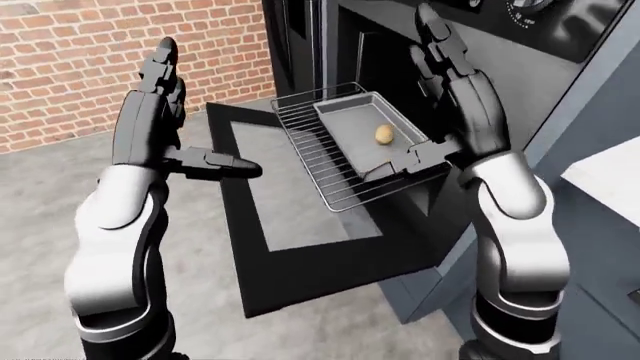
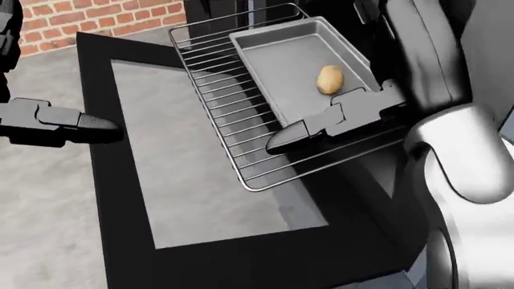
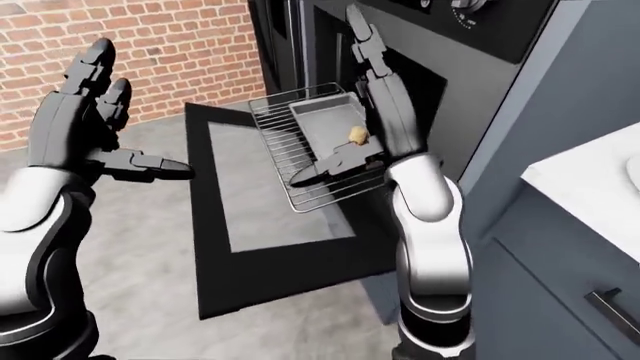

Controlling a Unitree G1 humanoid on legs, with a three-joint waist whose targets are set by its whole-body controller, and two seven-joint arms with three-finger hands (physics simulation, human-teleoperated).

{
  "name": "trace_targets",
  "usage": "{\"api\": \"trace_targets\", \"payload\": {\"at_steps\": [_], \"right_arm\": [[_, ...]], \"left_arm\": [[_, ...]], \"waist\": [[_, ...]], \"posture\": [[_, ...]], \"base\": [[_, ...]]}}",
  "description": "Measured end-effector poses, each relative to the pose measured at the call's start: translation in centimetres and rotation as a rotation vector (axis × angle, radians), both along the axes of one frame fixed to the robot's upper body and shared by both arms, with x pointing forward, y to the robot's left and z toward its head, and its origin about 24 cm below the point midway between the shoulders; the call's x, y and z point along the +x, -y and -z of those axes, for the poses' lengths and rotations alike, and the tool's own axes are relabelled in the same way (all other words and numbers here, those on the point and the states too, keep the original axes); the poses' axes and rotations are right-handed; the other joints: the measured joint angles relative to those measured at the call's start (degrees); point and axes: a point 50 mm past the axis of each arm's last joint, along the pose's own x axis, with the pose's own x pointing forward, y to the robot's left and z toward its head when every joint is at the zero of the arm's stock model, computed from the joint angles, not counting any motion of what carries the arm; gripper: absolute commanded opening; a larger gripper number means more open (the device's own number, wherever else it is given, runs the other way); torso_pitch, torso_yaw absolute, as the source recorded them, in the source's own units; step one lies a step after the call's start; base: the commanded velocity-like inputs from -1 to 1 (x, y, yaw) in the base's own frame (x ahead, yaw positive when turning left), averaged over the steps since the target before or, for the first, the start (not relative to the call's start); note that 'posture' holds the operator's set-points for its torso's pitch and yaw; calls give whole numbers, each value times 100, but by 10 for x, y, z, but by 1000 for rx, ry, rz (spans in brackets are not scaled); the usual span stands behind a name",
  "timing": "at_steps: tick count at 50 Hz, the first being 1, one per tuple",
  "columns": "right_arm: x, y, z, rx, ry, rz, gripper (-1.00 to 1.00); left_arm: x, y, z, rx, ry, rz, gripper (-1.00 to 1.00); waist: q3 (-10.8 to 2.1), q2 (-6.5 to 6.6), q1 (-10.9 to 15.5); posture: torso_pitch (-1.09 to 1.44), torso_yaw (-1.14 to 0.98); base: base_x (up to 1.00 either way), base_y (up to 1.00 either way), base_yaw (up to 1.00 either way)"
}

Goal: Pick the potato from the oven and place it on the plate on the counter.

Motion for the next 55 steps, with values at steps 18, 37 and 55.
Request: {"api": "trace_targets", "payload": {"at_steps": [18, 37, 55], "right_arm": [[-7, -5, -4, -18, 48, -47, 100], [-6, -1, -8, 13, 51, 5, 100], [-3, -5, -1, 1, 1, -13, 100]], "left_arm": [[-6, -6, -3, 9, 32, -31, 100], [-12, -13, -12, 12, 79, -71, 100], [-11, -18, -7, 11, 45, -86, 100]], "waist": [[-200, -498, 116], [-237, -271, 56], [-190, 261, 93]], "posture": [[0, 0], [0, 0], [0, 0]], "base": [[0, 0, 65], [9, 0, 0], [18, 0, 0]]}}
